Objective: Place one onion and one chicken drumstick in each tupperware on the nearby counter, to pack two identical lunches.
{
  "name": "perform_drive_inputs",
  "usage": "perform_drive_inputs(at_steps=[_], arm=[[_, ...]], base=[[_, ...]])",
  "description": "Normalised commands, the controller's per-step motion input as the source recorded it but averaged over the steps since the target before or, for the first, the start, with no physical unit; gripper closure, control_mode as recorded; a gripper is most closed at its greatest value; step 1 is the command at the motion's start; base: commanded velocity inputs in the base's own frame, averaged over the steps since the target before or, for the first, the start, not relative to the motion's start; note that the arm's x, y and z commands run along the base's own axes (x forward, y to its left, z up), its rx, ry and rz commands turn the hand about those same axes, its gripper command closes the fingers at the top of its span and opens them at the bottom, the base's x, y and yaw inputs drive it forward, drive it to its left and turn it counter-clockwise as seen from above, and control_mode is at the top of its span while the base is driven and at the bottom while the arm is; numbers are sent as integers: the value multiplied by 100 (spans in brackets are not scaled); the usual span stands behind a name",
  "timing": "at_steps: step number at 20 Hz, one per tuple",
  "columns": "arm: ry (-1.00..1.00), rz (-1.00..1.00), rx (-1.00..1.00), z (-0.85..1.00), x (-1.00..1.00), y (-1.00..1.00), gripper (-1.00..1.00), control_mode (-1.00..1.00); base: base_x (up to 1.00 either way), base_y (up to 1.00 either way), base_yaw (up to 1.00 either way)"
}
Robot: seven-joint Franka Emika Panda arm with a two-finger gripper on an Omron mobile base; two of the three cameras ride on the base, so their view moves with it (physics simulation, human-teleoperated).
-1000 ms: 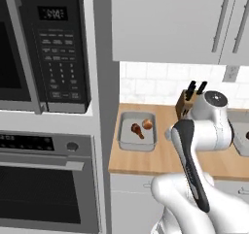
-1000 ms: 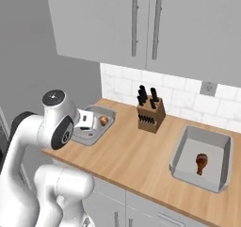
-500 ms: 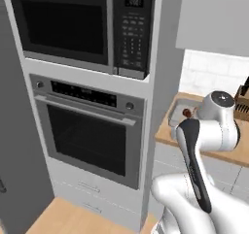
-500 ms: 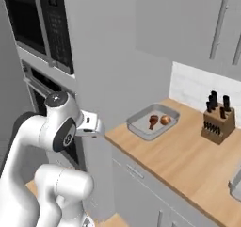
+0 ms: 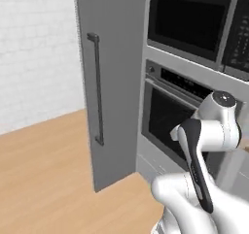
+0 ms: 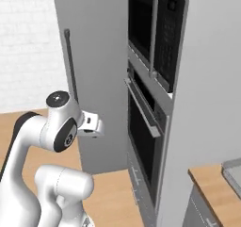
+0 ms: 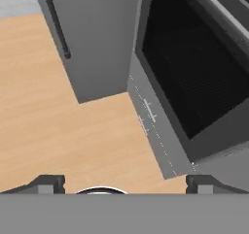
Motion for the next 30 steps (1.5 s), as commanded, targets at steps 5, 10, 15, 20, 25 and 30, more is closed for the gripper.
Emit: perform_drive_inputs(at_steps=[5,10,15,20,25,30], arm=[[0,0,0,0,0,0,-100,100],[0,0,0,0,0,0,-100,100],[0,0,0,0,0,0,-100,100],[0,0,0,0,0,0,-100,100],[0,0,0,0,0,0,-100,100],[0,0,0,0,0,0,-100,100]], base=[[33,69,71],[16,60,77],[39,62,69],[97,40,29],[100,47,-2],[100,68,-26]])
